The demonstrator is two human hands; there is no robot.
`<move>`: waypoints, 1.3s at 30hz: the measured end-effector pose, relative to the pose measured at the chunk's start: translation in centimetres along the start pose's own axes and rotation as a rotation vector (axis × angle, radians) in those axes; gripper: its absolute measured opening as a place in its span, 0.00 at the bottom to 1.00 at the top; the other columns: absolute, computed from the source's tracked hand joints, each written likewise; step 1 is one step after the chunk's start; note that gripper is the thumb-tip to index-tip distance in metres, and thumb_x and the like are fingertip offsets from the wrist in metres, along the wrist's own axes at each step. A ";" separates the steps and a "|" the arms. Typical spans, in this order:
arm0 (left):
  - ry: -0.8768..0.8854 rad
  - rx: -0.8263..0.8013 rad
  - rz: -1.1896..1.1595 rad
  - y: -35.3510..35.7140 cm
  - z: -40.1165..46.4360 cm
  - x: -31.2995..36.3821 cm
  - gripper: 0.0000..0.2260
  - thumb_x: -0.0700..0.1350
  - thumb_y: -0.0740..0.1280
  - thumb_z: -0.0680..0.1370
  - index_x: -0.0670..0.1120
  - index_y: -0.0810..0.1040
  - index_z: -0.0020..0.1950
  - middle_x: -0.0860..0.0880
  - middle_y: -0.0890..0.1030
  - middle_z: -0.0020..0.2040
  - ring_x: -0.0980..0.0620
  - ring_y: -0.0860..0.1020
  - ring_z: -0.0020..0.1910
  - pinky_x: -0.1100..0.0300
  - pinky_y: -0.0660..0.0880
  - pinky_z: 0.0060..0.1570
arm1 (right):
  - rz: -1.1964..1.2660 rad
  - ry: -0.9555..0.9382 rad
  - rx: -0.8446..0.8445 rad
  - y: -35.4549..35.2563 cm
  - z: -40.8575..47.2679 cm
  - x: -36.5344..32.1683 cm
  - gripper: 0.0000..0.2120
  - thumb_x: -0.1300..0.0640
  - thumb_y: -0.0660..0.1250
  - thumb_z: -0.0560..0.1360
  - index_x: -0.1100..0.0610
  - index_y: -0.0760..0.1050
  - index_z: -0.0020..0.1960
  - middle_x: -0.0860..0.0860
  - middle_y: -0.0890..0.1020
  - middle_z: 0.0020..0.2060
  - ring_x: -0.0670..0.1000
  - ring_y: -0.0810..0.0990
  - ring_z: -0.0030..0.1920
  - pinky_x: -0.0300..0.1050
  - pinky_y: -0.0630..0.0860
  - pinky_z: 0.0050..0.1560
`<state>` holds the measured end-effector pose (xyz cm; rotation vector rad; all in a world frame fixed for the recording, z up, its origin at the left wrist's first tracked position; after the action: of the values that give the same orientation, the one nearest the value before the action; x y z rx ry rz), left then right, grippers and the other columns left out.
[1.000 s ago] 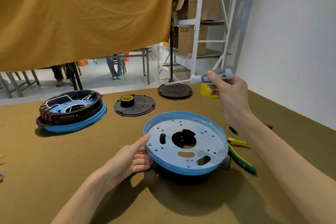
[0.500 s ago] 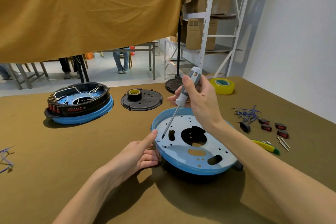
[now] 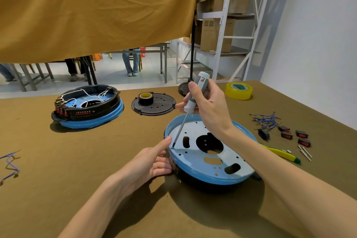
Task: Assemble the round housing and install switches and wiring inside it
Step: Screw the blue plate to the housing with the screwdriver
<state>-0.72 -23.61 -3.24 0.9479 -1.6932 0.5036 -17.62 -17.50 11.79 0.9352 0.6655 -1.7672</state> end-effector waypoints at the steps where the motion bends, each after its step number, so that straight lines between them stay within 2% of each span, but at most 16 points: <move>1: 0.003 -0.003 0.004 0.0 0.0 0.0 0.48 0.68 0.77 0.62 0.38 0.70 0.70 0.42 0.88 0.47 0.46 0.87 0.49 0.55 0.84 0.46 | -0.007 0.001 -0.004 0.0 0.0 0.0 0.06 0.56 0.63 0.84 0.59 0.70 0.53 0.69 0.81 0.43 0.58 0.88 0.39 0.51 0.86 0.39; 5: 0.008 -0.019 0.013 0.0 0.0 -0.2 0.47 0.68 0.76 0.63 0.39 0.71 0.70 0.42 0.88 0.49 0.46 0.87 0.51 0.56 0.84 0.47 | -0.146 -0.035 -0.035 0.1 0.1 -1.1 0.11 0.57 0.70 0.81 0.60 0.70 0.56 0.61 0.80 0.41 0.57 0.86 0.38 0.54 0.86 0.39; 8: -0.028 -0.075 0.042 0.4 -0.2 0.0 0.47 0.68 0.77 0.64 0.39 0.70 0.72 0.42 0.88 0.51 0.46 0.87 0.52 0.56 0.84 0.48 | -0.518 -0.172 -0.030 0.1 0.6 -2.8 0.20 0.48 0.74 0.78 0.56 0.69 0.61 0.52 0.79 0.42 0.53 0.83 0.39 0.53 0.84 0.38; 10: -0.056 -0.138 0.090 0.8 -0.2 0.4 0.49 0.68 0.80 0.62 0.40 0.69 0.72 0.41 0.88 0.51 0.46 0.87 0.52 0.56 0.83 0.48 | -0.734 -0.196 -0.055 0.5 0.9 -3.7 0.21 0.40 0.70 0.78 0.54 0.70 0.59 0.51 0.81 0.41 0.51 0.83 0.39 0.53 0.83 0.38; 12: -0.075 -0.190 0.134 1.0 0.0 0.8 0.53 0.69 0.82 0.57 0.40 0.70 0.71 0.41 0.87 0.51 0.45 0.87 0.52 0.56 0.83 0.48 | -0.837 -0.153 -0.069 0.7 1.3 -4.4 0.21 0.36 0.64 0.79 0.55 0.73 0.52 0.50 0.82 0.38 0.50 0.84 0.39 0.54 0.82 0.39; 16: -0.082 -0.224 0.107 0.5 0.4 0.7 0.53 0.67 0.83 0.57 0.41 0.68 0.72 0.38 0.87 0.53 0.43 0.86 0.54 0.56 0.83 0.47 | -0.942 -0.058 -0.090 0.0 2.2 -5.5 0.20 0.39 0.66 0.80 0.57 0.77 0.44 0.50 0.81 0.36 0.49 0.80 0.37 0.49 0.79 0.38; 19: -0.061 -0.198 0.085 0.4 0.5 0.1 0.54 0.67 0.83 0.58 0.40 0.66 0.73 0.38 0.87 0.53 0.43 0.86 0.54 0.56 0.83 0.47 | -0.840 0.093 -0.233 -0.6 2.6 -6.6 0.13 0.47 0.69 0.80 0.56 0.78 0.45 0.51 0.82 0.36 0.46 0.81 0.33 0.40 0.78 0.32; 21: -0.046 -0.167 0.079 0.3 0.6 -0.2 0.55 0.68 0.83 0.57 0.40 0.66 0.72 0.38 0.87 0.52 0.43 0.86 0.53 0.56 0.83 0.47 | -0.801 0.183 -0.335 -0.5 2.6 -7.3 0.07 0.51 0.68 0.79 0.54 0.78 0.50 0.52 0.83 0.42 0.49 0.84 0.39 0.44 0.82 0.37; 23: -0.035 -0.153 0.074 0.3 0.5 -0.3 0.54 0.68 0.83 0.56 0.41 0.67 0.70 0.38 0.87 0.52 0.43 0.86 0.53 0.56 0.84 0.47 | -0.887 0.201 -0.393 -0.3 2.6 -7.9 0.07 0.50 0.67 0.78 0.52 0.78 0.53 0.49 0.82 0.46 0.48 0.83 0.45 0.46 0.82 0.43; 25: -0.020 -0.159 0.080 0.4 0.3 -0.4 0.52 0.69 0.83 0.56 0.41 0.68 0.68 0.39 0.87 0.52 0.43 0.86 0.54 0.56 0.84 0.48 | -0.991 0.159 -0.404 0.4 2.5 -8.4 0.10 0.46 0.65 0.80 0.52 0.79 0.51 0.48 0.82 0.42 0.47 0.82 0.42 0.43 0.80 0.39; 27: -0.007 -0.160 0.082 0.4 0.2 -0.4 0.52 0.69 0.83 0.56 0.41 0.68 0.67 0.39 0.87 0.52 0.43 0.86 0.54 0.55 0.84 0.49 | -1.229 0.021 -0.365 1.0 2.4 -8.9 0.19 0.39 0.61 0.81 0.53 0.78 0.44 0.49 0.81 0.35 0.48 0.80 0.34 0.43 0.74 0.30; 29: -0.001 -0.159 0.087 0.5 0.1 -0.2 0.53 0.69 0.83 0.55 0.41 0.68 0.68 0.38 0.87 0.51 0.43 0.86 0.53 0.55 0.84 0.49 | -1.415 -0.075 -0.347 1.4 2.6 -9.3 0.22 0.37 0.60 0.82 0.53 0.77 0.41 0.50 0.79 0.33 0.49 0.78 0.33 0.43 0.70 0.29; 33: -0.007 -0.168 0.087 0.5 0.1 -0.1 0.58 0.68 0.82 0.55 0.41 0.64 0.75 0.38 0.87 0.49 0.43 0.87 0.52 0.55 0.84 0.48 | -1.179 0.147 -0.586 1.8 3.2 -9.8 0.10 0.46 0.67 0.81 0.50 0.73 0.56 0.48 0.82 0.46 0.46 0.80 0.43 0.41 0.74 0.37; 35: -0.009 -0.175 0.083 0.5 0.3 -0.1 0.59 0.68 0.83 0.55 0.41 0.64 0.76 0.38 0.87 0.50 0.43 0.87 0.52 0.55 0.84 0.47 | -1.126 0.200 -0.691 1.9 3.4 -10.4 0.12 0.50 0.70 0.78 0.47 0.71 0.59 0.45 0.78 0.51 0.45 0.78 0.47 0.40 0.73 0.39; 37: -0.003 -0.177 0.083 0.4 0.4 -0.3 0.58 0.69 0.83 0.55 0.40 0.66 0.75 0.38 0.87 0.50 0.43 0.87 0.52 0.55 0.83 0.47 | -1.143 0.188 -0.703 2.0 3.5 -10.2 0.11 0.48 0.70 0.77 0.47 0.72 0.58 0.45 0.77 0.51 0.44 0.77 0.47 0.39 0.72 0.38; 39: 0.005 -0.172 0.086 0.3 0.4 -0.5 0.56 0.69 0.83 0.57 0.39 0.67 0.73 0.38 0.87 0.50 0.42 0.87 0.52 0.55 0.83 0.48 | -1.227 0.132 -0.638 2.1 3.7 -9.3 0.14 0.39 0.66 0.79 0.49 0.74 0.55 0.48 0.80 0.47 0.46 0.79 0.44 0.43 0.75 0.37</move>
<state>-1.13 -23.56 -3.82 0.7521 -1.7483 0.4089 -14.71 -16.40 21.56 0.1206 2.0332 -2.2200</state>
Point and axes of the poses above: each hand's wrist, its own z-axis towards the middle knuckle, its own y-axis out of the palm, x = y × z, the point moved 4 cm from there along z, towards the middle knuckle
